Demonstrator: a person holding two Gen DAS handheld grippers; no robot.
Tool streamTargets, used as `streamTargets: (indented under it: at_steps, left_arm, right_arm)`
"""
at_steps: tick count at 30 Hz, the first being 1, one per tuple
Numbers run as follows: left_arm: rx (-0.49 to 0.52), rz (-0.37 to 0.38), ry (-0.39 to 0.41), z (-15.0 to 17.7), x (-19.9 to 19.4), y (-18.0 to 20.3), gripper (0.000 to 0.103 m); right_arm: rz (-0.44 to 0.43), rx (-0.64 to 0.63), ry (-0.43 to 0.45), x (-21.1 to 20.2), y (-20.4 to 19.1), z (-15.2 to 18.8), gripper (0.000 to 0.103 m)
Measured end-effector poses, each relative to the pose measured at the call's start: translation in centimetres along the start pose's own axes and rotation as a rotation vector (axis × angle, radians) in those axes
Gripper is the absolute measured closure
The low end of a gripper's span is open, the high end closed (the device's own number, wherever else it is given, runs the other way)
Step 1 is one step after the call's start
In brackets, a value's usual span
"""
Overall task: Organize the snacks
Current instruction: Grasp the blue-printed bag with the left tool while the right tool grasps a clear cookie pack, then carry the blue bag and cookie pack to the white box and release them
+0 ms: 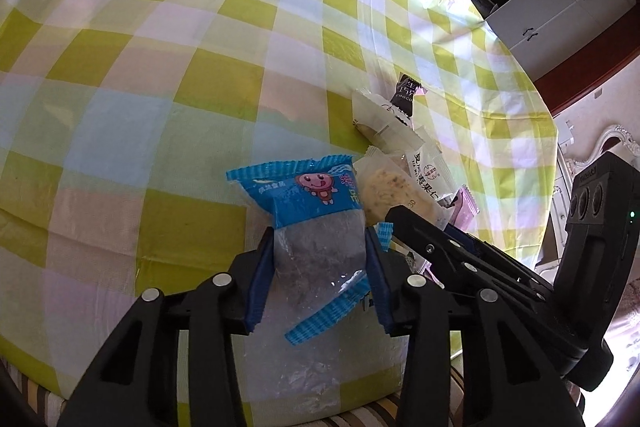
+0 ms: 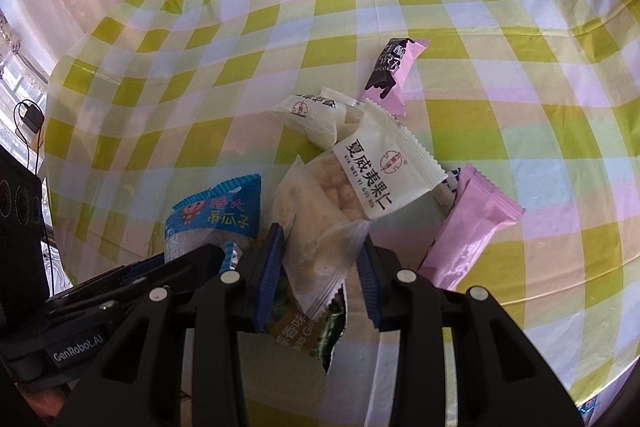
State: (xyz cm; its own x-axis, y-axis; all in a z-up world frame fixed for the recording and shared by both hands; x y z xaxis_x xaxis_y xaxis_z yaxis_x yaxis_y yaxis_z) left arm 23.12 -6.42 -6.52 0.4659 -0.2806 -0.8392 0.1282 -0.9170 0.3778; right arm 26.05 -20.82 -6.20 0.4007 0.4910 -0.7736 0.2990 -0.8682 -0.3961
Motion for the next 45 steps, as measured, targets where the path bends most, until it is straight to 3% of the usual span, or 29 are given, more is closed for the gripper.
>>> streamTargets:
  at_steps: [7, 26, 45]
  left_arm:
    - [-0.035, 0.001, 0.026, 0.0, -0.6, -0.8, 0.066]
    - [-0.065, -0.04, 0.123, 0.6, -3.8, -1.5, 0.068]
    - [0.088, 0.024, 0.111, 5.4, -5.9, 5.9, 0.068]
  right_arm:
    - [-0.027, -0.039, 0.01, -0.1, -1.2, 0.0, 0.079]
    - [-0.009, -0.061, 0.105, -4.4, -1.9, 0.0, 0.083]
    - [0.107, 0.073, 0.178, -12.9, 5.4, 6.3, 0.083]
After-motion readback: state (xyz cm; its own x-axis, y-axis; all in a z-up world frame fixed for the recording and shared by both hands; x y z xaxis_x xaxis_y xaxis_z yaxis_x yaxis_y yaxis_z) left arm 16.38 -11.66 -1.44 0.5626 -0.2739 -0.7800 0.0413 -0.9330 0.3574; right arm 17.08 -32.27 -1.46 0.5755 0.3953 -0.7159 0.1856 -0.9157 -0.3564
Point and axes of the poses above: each gripper's, at about its wrist camera, not at the fingertips, and x roughly the way its jaws point, y to its right, z to its underside, the point moved 4 cm from there along x, roughly the way its jaws point, and after that the axes turned 10 degrees about -z, right-handed, at the moved point
